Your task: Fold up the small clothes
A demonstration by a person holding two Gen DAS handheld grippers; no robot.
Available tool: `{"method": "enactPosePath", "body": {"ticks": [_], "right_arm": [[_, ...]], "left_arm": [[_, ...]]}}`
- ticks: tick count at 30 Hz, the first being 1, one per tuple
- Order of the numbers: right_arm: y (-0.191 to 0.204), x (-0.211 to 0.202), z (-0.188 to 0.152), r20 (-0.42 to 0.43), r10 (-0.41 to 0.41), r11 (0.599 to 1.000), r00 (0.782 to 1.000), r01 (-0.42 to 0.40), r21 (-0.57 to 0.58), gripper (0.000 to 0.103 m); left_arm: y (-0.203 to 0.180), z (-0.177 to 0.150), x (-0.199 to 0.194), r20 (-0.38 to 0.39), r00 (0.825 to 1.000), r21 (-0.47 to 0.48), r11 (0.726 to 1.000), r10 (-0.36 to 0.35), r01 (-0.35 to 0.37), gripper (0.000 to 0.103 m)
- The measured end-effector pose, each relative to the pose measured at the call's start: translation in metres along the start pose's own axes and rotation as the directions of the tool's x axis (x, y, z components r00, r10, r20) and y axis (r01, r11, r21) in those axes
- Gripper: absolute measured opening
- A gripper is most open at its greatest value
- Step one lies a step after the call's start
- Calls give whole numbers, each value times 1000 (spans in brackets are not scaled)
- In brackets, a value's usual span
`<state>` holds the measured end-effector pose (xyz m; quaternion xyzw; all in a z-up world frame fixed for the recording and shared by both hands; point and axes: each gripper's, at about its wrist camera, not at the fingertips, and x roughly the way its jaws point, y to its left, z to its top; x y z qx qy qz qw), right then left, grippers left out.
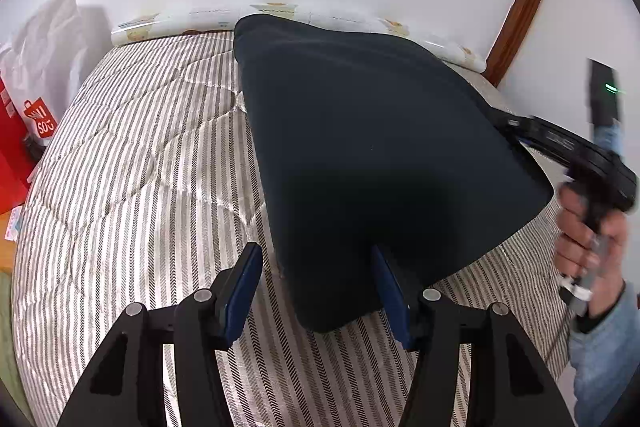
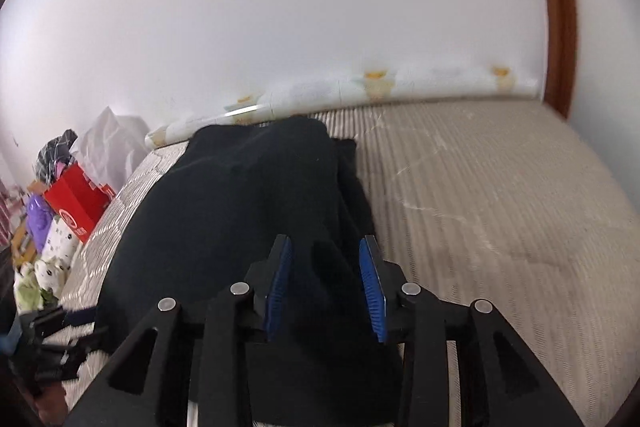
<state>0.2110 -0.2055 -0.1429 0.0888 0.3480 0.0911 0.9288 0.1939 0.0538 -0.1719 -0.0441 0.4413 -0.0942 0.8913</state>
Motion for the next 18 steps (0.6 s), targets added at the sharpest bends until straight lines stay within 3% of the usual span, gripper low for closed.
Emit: {"method": "enactPosePath", "body": {"ticks": [2, 3, 6, 8, 13, 14, 18], "right_arm": [[-7, 23, 5, -48, 21, 998, 999, -18, 61, 30], [-11, 31, 6, -64, 38, 996, 997, -33, 83, 5], [-28, 22, 9, 24, 86, 991, 996, -88, 98, 3], [-34, 20, 6, 21, 93, 989, 995, -95, 115, 3], [-22, 10, 10, 13, -30, 999, 999, 30, 28, 4], [-21, 6, 15, 11, -58, 998, 998, 58, 23, 8], [-9, 1, 45, -7, -42, 999, 999, 42, -15, 12]], "left_arm": [[0, 2, 3, -8, 1000, 16, 1000, 5, -5, 57], [1, 2, 5, -12, 1000, 23, 1000, 6, -6, 59], [5, 3, 7, -18, 1000, 10, 1000, -17, 17, 60], [7, 4, 6, -19, 999, 1, 1000, -29, 29, 60], [11, 18, -2, 8, 1000, -13, 1000, -8, 8, 60], [13, 23, -3, 7, 1000, -17, 1000, -6, 6, 60], [21, 46, 1, 11, 999, -21, 999, 31, -31, 58]]}}
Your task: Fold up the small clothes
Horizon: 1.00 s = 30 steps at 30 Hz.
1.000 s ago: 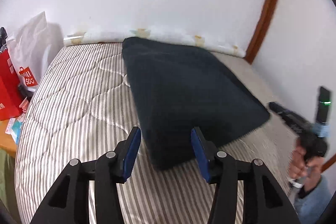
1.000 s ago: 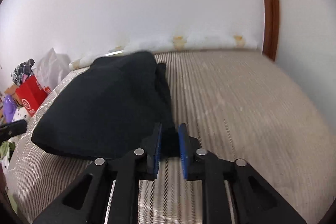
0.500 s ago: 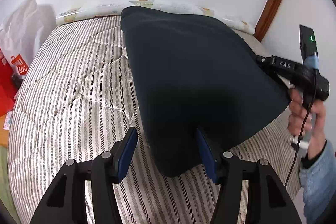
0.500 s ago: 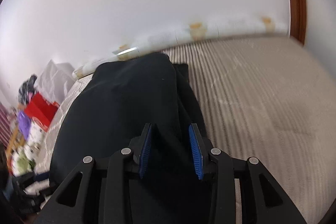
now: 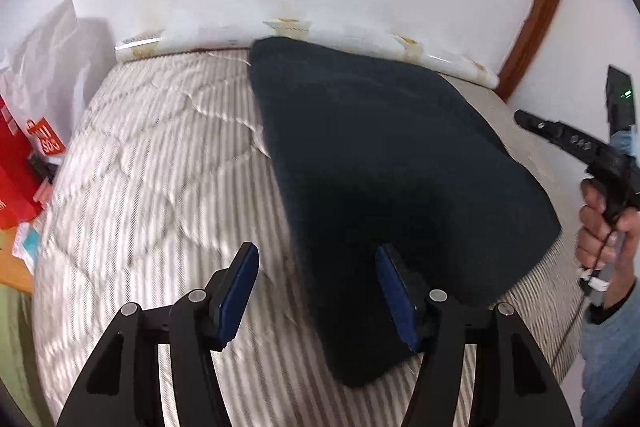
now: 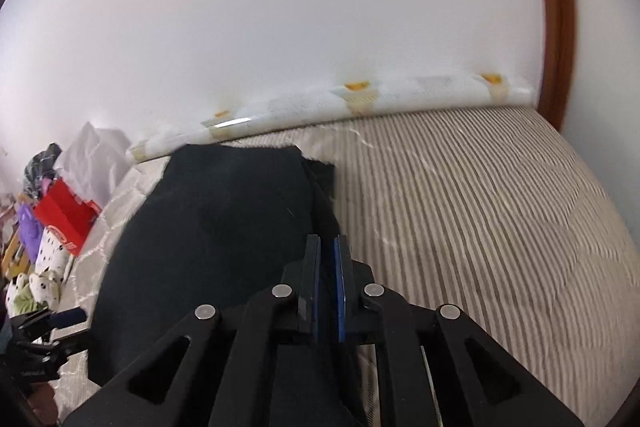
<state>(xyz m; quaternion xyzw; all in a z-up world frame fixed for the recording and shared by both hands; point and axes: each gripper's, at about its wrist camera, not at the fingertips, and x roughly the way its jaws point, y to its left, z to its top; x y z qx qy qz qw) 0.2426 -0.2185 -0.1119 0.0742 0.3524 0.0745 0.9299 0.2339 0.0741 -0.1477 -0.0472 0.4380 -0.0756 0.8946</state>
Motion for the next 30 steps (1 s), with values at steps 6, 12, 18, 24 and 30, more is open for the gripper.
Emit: {"method": "enactPosePath", "body": {"ticks": [6, 12, 18, 24, 30], "right_arm": [[28, 33, 40, -76, 35, 996, 996, -42, -82, 53], [24, 97, 62, -167, 15, 1000, 986, -18, -16, 53], [14, 129, 71, -214, 168, 983, 962, -147, 111, 9], [8, 116, 80, -103, 157, 985, 982, -147, 95, 9], [18, 137, 87, -144, 132, 987, 981, -116, 113, 32]], "left_arm": [[16, 31, 8, 13, 1000, -33, 999, 3, -3, 58], [16, 44, 34, -16, 1000, -15, 1000, -11, 10, 58], [19, 46, 46, -16, 999, -28, 999, -39, 39, 59], [15, 45, 42, -2, 1000, 16, 1000, -23, 23, 59], [16, 44, 39, -3, 999, -1, 999, -35, 35, 59]]}}
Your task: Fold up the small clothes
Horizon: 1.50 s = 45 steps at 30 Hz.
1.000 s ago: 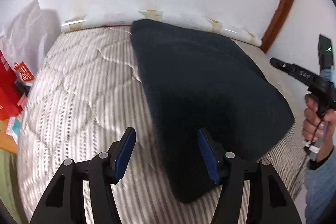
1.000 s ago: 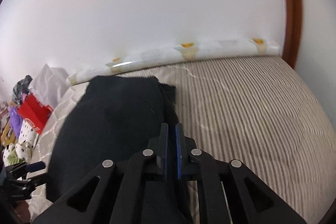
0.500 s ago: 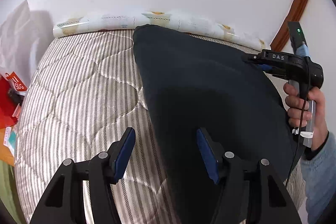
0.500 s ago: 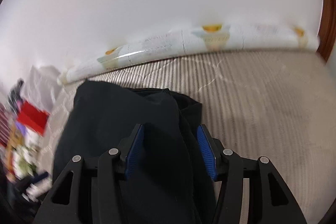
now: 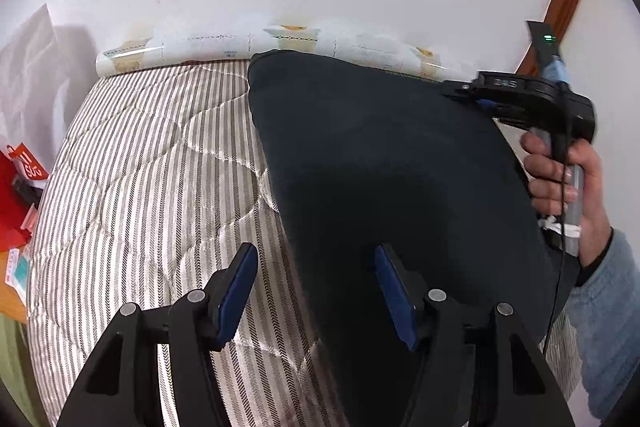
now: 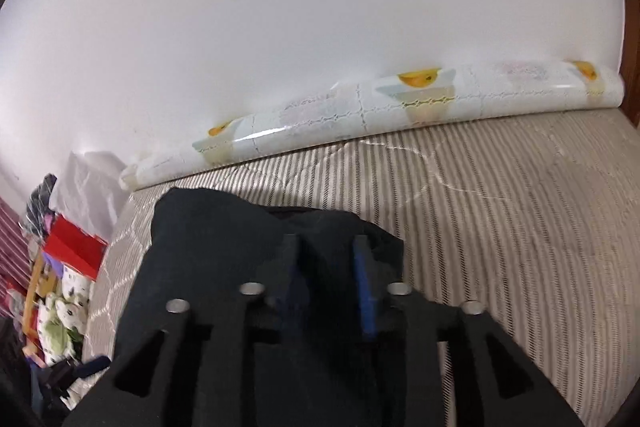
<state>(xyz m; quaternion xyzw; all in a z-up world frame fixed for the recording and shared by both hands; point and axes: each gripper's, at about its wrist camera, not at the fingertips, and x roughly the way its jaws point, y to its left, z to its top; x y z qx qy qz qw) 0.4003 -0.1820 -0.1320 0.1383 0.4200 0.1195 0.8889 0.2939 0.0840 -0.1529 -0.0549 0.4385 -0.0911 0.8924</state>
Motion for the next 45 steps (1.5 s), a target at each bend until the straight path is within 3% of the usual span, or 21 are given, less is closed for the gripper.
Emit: {"method": "enactPosePath", "body": {"ticks": [1, 2, 6, 10, 14, 15, 22, 23, 24, 25, 29, 39, 43, 45], "right_arm": [[-2, 4, 2, -11, 2, 1000, 1000, -2, 15, 27], [-5, 7, 4, -18, -2, 1000, 1000, 2, 29, 9], [-9, 1, 3, 13, 9, 1000, 1000, -10, 26, 9], [-10, -35, -11, 50, 15, 1000, 999, -15, -2, 14], [-16, -75, -34, 81, -12, 999, 997, 16, -45, 36], [-19, -81, -42, 73, -11, 999, 997, 15, -45, 37], [-39, -82, -90, -10, 33, 999, 999, -33, 8, 37], [-41, -77, -95, -24, 42, 999, 999, -41, 24, 32], [-42, -73, -99, -35, 59, 998, 998, -58, 35, 12], [-42, -71, -102, -33, 88, 996, 996, -87, 36, 6], [-46, -93, -109, 103, 120, 992, 987, -122, 14, 5], [-51, -106, -120, 118, 18, 996, 993, -28, 82, 10], [-52, -118, -132, 97, 16, 997, 995, -23, 76, 11], [-47, -129, -142, 101, -26, 999, 995, 22, 40, 13]], "left_arm": [[0, 0, -1, -1, 1000, -2, 1000, -2, 2, 59], [1, -1, -2, -2, 1000, -5, 1000, -2, 2, 59], [3, -5, -8, -3, 1000, -14, 1000, -6, 6, 58], [3, -10, -14, 1, 1000, -4, 1000, -5, 5, 58], [2, -16, -17, 10, 1000, -19, 1000, -13, 13, 58], [2, -18, -18, 13, 1000, -25, 1000, -15, 15, 58], [-8, -20, -21, 26, 1000, -22, 1000, 10, -10, 58], [-10, -21, -21, 29, 999, -14, 1000, 20, -19, 58], [-13, -22, -22, 32, 999, -3, 1000, 31, -31, 58], [-15, -22, -23, 36, 998, 5, 999, 41, -42, 58], [-19, -26, -25, 46, 997, 29, 998, 60, -61, 58], [-18, -34, -31, 45, 997, 9, 998, 56, -56, 59], [-19, -37, -35, 41, 998, -4, 999, 49, -49, 58], [-22, -38, -38, 35, 999, -16, 999, 42, -42, 58]]}}
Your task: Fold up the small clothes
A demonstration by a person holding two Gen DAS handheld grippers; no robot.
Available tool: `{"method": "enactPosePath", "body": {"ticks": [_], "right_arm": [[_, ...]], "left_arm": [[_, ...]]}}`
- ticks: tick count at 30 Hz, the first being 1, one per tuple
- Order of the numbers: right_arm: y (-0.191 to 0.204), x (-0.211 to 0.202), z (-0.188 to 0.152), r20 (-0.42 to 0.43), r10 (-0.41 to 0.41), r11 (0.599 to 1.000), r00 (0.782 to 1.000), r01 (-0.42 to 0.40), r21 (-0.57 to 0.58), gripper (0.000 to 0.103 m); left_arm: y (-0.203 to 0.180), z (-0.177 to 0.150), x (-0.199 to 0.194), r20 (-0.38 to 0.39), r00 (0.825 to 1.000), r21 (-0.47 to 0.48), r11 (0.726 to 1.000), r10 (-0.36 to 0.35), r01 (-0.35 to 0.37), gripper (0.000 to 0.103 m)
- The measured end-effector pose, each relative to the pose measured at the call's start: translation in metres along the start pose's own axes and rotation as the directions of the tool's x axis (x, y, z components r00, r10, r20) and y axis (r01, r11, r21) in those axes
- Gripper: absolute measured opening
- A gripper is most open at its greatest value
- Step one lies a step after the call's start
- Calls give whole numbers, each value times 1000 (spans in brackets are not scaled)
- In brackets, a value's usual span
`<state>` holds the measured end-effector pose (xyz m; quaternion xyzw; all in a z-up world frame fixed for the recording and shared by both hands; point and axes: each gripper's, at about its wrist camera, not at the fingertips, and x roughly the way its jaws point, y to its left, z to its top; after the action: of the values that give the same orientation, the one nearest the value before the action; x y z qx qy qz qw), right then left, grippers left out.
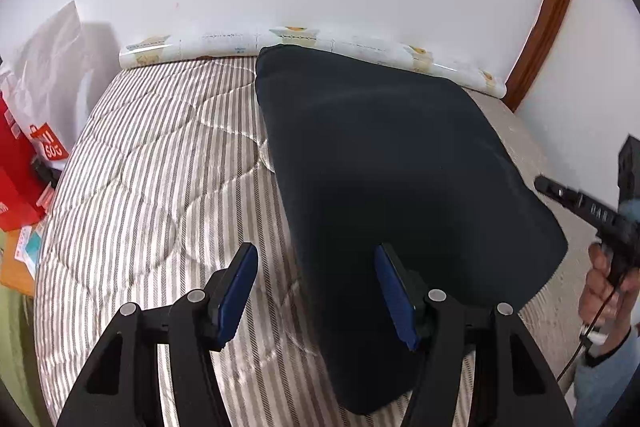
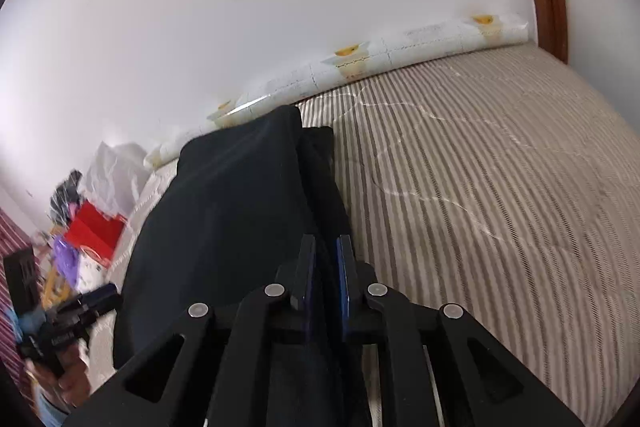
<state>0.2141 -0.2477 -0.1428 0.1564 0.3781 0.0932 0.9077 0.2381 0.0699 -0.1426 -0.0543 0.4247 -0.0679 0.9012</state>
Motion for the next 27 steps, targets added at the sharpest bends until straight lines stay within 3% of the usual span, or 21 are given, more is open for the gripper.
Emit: {"method": "enactPosePath", "body": {"ticks": [4, 6, 8, 12, 15, 18, 19, 21, 24, 27], "right_arm": [[19, -25, -10, 22, -130, 986, 991, 132, -101, 19], [31, -44, -14, 37, -184, 974, 982, 187, -128, 34], [42, -65, -17, 62, -227, 961, 972, 234, -144, 40], [66, -113, -27, 119, -257, 949, 959, 274, -158, 62], [81, -150, -39, 143, -252, 948, 957, 274, -161, 73], [90, -183, -54, 137, -241, 954, 961, 261, -146, 74], [92, -193, -60, 139, -241, 955, 960, 260, -141, 75], [96, -211, -72, 156, -248, 955, 956, 268, -124, 87], [102, -233, -90, 206, -280, 941, 938, 310, -135, 96], [107, -250, -109, 225, -318, 923, 921, 355, -148, 101]], "left_arm": [[-13, -5, -21, 22, 999, 8, 1000, 27, -28, 59], [-21, -8, -38, 45, 998, 9, 999, 47, -48, 65], [-29, -14, -58, 75, 995, 2, 998, 62, -62, 69], [-53, -31, -106, 149, 984, 6, 995, 93, -95, 82], [-72, -47, -138, 188, 975, 13, 992, 121, -125, 90], [-88, -66, -165, 239, 957, 28, 984, 166, -178, 96], [-92, -71, -172, 249, 952, 32, 981, 178, -192, 97], [-97, -82, -187, 261, 949, 36, 981, 178, -193, 97], [-100, -95, -206, 274, 946, 30, 981, 174, -190, 97], [-100, -107, -220, 289, 940, 23, 981, 179, -194, 97]]}}
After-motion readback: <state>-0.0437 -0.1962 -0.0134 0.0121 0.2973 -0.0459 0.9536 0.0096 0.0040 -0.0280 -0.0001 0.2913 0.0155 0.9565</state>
